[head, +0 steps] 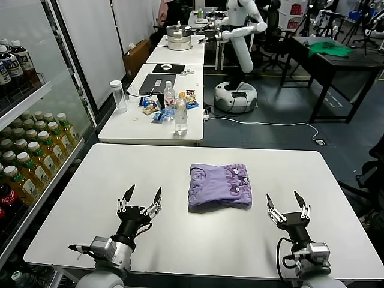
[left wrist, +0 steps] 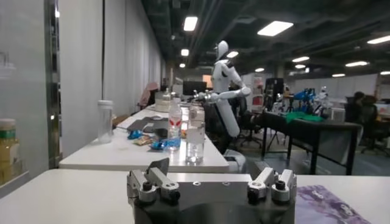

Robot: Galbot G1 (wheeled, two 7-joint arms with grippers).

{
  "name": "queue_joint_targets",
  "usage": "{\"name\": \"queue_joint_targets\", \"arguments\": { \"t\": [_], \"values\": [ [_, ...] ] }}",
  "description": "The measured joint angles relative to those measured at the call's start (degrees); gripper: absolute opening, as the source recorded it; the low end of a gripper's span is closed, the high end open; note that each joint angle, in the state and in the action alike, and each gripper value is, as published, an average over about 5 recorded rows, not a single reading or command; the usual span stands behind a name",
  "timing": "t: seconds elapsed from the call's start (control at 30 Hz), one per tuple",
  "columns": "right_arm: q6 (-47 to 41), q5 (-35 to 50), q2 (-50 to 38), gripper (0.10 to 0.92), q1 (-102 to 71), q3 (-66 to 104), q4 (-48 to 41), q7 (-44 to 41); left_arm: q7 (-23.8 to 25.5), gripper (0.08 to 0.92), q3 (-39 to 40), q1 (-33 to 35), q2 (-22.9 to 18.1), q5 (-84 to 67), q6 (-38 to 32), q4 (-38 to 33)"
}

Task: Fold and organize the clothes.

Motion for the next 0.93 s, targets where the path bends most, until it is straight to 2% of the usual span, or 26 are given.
{"name": "queue_joint_targets", "arguments": {
  "t": [0.4, 0.93],
  "values": [
    [1.63, -2.52, 1.96, 0.823, -5.01, 1.99, 4.59, 0.79, 2.6, 0.823, -0.35, 3.67, -0.83, 2.55, -0.65, -2.52],
    [0.85, -4.08, 3.09, 0.823, -6.06, 2.29, 7.39, 1.63, 3.96, 0.823, -1.16, 5.24, -0.4, 3.12, -0.9, -3.57]
  ]
}}
